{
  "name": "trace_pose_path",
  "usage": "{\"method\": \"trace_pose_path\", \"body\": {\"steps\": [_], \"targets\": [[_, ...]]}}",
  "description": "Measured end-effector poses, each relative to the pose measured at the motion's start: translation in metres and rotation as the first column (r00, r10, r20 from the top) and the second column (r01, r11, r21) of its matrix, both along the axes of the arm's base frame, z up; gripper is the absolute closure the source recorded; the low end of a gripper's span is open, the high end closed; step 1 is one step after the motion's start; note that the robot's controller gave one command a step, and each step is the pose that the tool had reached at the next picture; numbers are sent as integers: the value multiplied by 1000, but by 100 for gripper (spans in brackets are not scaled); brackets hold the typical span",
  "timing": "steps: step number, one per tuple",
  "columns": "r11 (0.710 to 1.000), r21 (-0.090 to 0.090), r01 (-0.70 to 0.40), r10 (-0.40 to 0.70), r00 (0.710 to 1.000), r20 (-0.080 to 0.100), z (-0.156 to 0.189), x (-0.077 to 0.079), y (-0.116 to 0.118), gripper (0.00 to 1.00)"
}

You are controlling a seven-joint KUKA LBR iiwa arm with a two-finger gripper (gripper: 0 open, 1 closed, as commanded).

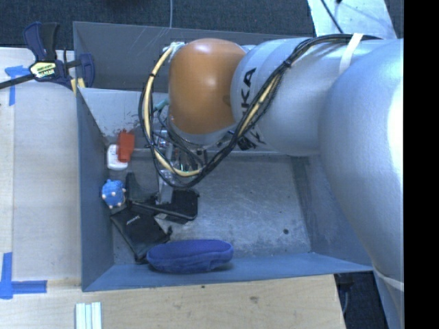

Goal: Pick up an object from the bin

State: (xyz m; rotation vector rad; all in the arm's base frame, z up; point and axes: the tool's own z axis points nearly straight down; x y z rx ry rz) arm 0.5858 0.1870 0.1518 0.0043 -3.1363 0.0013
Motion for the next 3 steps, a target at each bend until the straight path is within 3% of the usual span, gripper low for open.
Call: {"method": "trace_pose_path", "body": {"steps": [1, 2, 3], "targets": [[999, 5, -34, 34, 999, 4, -82, -43, -7, 0], [958, 2, 286, -286, 958, 6, -52, -5, -14, 0], [843, 1, 538, -538, 843, 5, -43, -38, -20, 0]]}}
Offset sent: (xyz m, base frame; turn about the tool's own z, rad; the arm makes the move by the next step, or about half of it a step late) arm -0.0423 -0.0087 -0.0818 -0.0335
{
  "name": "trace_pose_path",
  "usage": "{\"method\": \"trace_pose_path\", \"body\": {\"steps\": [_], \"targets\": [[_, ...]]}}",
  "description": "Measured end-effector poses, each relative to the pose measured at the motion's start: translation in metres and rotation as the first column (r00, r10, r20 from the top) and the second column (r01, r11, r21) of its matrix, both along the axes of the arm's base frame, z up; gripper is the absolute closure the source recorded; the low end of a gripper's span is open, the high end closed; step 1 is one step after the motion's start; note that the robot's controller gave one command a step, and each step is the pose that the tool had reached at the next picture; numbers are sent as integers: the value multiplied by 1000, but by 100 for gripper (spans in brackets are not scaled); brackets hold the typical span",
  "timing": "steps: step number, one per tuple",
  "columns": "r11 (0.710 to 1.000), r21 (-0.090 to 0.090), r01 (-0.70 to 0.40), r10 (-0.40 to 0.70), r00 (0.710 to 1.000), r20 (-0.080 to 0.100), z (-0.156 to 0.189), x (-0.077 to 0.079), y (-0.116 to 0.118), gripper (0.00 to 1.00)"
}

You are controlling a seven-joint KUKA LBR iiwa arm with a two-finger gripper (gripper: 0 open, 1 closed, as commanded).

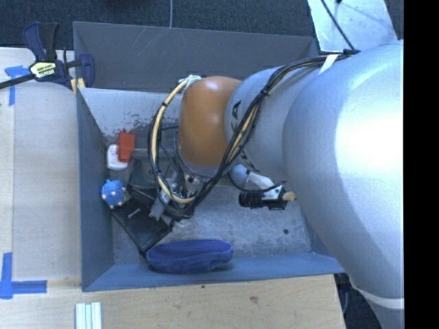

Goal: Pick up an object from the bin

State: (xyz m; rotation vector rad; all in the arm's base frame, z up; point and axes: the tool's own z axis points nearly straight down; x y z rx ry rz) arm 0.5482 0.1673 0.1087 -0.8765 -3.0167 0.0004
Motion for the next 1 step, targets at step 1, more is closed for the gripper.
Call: {"method": "trace_pose_path", "body": {"steps": [1], "targets": [[979, 1, 202, -202, 979, 2, -39, -11, -6, 0]]}}
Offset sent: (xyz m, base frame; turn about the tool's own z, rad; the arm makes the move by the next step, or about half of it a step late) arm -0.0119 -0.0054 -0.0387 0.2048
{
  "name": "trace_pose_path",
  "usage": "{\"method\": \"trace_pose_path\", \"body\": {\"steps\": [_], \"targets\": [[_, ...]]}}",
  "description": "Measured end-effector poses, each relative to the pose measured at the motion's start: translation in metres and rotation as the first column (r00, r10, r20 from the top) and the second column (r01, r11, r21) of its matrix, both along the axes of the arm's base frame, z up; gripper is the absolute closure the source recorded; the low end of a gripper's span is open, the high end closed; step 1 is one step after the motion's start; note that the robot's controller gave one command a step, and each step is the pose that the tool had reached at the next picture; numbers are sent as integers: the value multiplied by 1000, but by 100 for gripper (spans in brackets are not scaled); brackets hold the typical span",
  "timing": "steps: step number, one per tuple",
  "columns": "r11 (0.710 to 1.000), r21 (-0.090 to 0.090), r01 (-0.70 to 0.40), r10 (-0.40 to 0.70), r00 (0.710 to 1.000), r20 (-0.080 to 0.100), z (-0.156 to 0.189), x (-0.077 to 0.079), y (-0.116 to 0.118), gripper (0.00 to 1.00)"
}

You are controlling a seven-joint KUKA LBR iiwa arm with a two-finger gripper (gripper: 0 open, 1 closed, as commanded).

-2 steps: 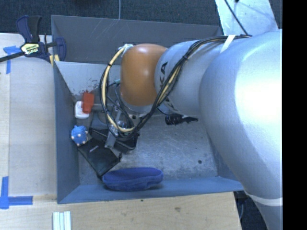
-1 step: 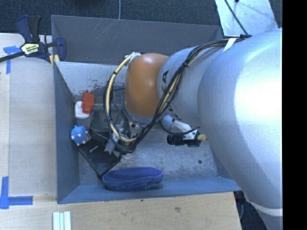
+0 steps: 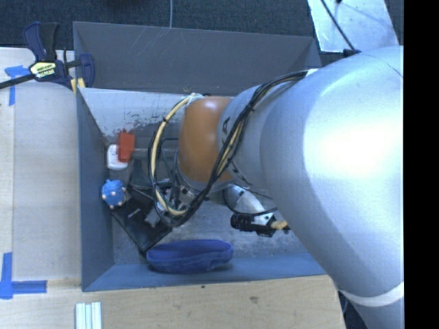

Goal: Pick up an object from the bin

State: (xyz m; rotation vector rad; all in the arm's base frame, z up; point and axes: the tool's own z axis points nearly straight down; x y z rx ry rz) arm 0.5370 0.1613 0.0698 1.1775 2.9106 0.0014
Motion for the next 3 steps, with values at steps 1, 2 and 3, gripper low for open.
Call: {"method": "trace_pose_path", "body": {"steps": [1, 2, 3], "targets": [[1000, 0, -1, 1, 1000, 1, 0, 0, 0, 0], [1000, -2, 0, 0, 1000, 4, 1, 2, -2, 100], [1000, -1, -1, 1, 1000, -4, 59, 2, -3, 100]]}}
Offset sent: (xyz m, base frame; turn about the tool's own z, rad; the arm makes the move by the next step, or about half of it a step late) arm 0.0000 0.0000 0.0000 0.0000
